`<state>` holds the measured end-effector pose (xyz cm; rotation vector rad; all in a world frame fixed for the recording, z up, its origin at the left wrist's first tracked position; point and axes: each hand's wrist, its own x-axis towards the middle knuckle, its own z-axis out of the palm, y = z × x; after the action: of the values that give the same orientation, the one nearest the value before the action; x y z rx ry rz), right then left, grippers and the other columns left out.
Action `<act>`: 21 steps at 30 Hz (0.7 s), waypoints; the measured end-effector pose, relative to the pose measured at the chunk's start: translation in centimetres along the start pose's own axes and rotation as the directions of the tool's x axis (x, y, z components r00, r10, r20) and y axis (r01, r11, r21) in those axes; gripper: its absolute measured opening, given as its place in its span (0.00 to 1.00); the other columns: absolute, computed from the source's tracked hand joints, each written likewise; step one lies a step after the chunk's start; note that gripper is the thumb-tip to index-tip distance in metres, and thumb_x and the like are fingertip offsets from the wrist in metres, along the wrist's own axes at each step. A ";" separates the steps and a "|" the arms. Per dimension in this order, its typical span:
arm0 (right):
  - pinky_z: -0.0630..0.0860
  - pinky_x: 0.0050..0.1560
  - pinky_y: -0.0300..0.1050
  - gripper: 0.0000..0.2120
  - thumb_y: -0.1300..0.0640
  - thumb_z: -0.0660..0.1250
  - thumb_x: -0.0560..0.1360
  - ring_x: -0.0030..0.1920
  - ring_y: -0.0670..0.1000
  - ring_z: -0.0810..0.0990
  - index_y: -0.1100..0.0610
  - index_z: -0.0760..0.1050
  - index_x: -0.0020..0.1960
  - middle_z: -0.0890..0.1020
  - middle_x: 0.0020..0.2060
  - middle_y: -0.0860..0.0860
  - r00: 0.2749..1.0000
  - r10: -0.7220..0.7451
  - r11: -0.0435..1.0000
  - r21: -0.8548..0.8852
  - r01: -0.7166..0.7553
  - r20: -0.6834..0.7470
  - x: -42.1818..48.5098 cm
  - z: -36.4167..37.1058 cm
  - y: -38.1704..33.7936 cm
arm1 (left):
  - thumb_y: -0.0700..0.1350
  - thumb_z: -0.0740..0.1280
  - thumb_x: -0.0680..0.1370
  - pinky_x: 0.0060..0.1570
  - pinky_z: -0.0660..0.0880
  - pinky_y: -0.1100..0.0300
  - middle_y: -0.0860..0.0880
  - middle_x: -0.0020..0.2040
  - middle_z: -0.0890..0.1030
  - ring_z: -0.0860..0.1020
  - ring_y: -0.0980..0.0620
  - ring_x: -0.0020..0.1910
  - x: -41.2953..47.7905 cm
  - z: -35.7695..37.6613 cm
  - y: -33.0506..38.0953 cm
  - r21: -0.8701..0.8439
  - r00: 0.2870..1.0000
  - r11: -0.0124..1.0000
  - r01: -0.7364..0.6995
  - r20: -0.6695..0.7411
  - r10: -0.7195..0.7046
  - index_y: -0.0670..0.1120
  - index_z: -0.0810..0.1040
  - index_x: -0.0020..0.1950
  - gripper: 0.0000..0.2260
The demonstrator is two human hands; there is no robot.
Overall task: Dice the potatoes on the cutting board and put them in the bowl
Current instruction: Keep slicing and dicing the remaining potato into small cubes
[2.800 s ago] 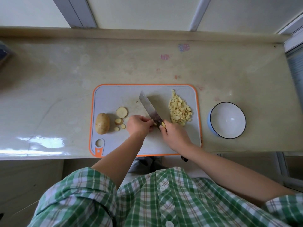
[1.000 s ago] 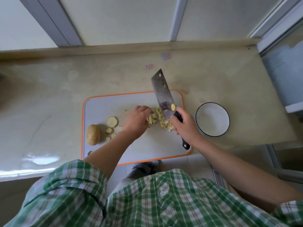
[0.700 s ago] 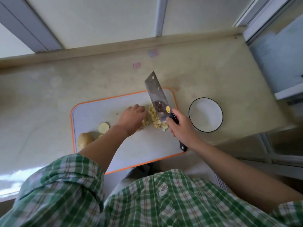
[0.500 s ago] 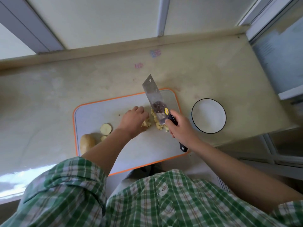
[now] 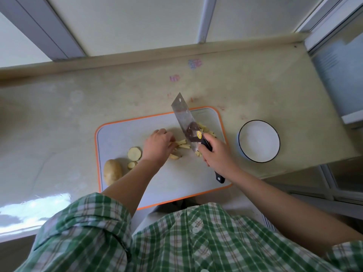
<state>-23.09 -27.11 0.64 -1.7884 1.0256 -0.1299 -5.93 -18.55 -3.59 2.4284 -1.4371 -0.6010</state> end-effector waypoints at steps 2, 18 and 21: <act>0.68 0.29 0.50 0.09 0.60 0.60 0.77 0.27 0.51 0.69 0.66 0.70 0.52 0.71 0.31 0.63 1.000 0.008 1.000 0.001 -0.008 -0.012 0.1 0.2 0.1 | 0.49 0.69 0.76 0.40 0.67 0.56 0.46 0.47 0.78 0.75 0.45 0.51 0.0 -0.1 -0.2 -0.073 0.998 0.996 0.055 -0.032 -0.058 0.44 0.81 0.50 0.09; 0.69 0.31 0.59 0.08 0.56 0.60 0.75 0.28 0.59 0.69 0.53 0.64 0.38 0.70 0.29 0.60 0.988 0.051 0.998 0.030 -0.047 -0.147 -0.5 0.8 1.1 | 0.59 0.71 0.71 0.51 0.74 0.49 0.45 0.54 0.75 0.71 0.44 0.57 1.0 0.7 0.3 -0.011 0.995 0.997 -0.078 0.065 0.079 0.46 0.78 0.59 0.22; 0.69 0.31 0.59 0.06 0.53 0.59 0.74 0.28 0.59 0.68 0.52 0.65 0.39 0.70 0.28 0.59 0.990 0.052 0.999 0.010 -0.051 -0.130 -0.7 0.9 1.2 | 0.56 0.70 0.73 0.48 0.72 0.51 0.46 0.55 0.74 0.71 0.44 0.56 1.0 0.8 0.3 0.084 0.983 0.982 -0.172 0.078 0.165 0.46 0.77 0.59 0.20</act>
<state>-23.80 -26.09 -0.49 -1.7643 1.1622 -0.2198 -6.16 -19.60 -4.41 2.3413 -1.7133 -0.6007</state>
